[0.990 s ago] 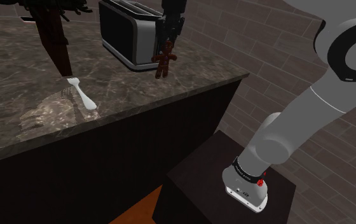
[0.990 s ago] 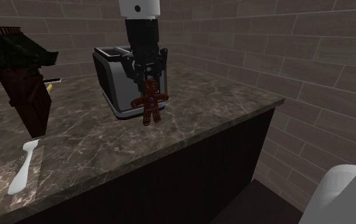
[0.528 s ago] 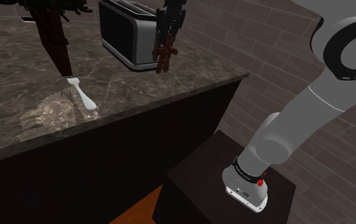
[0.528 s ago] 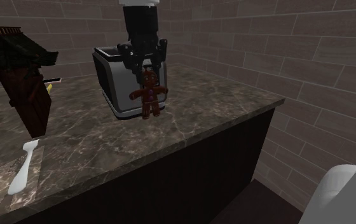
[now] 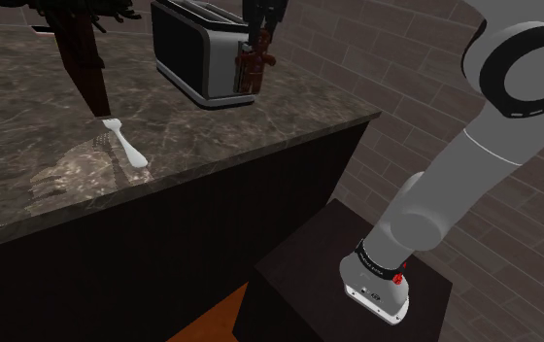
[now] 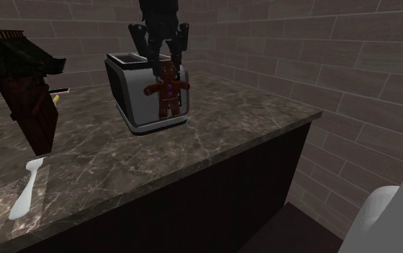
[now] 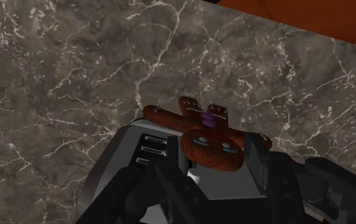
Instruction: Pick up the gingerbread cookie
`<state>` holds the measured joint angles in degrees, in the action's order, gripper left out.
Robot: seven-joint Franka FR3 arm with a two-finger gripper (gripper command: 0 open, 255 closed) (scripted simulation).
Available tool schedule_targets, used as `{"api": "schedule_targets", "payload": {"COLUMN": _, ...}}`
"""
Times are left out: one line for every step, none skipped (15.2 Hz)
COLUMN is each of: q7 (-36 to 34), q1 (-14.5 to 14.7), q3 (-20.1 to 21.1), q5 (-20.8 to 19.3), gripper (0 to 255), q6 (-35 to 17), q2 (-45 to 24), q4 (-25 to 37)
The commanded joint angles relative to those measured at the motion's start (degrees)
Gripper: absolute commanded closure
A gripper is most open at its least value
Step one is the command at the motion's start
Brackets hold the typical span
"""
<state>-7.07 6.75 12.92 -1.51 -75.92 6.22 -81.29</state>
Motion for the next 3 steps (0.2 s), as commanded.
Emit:
{"api": "schedule_targets", "payload": {"q7": -0.18, "q1": 0.09, "q3": 0.18, "q5": -0.26, "gripper": 255, "q6": 1.86, "q2": -1.11, "q4": 2.91}}
{"api": "schedule_targets", "payload": {"q7": -0.19, "q1": 0.1, "q3": 0.19, "q5": -0.28, "gripper": 255, "q6": 2.01, "q2": -1.2, "q4": 3.15}}
{"api": "schedule_targets", "payload": {"q7": -0.19, "q1": 0.1, "q3": 0.19, "q5": -0.28, "gripper": 255, "q6": 2.0, "q2": -1.19, "q4": 3.14}}
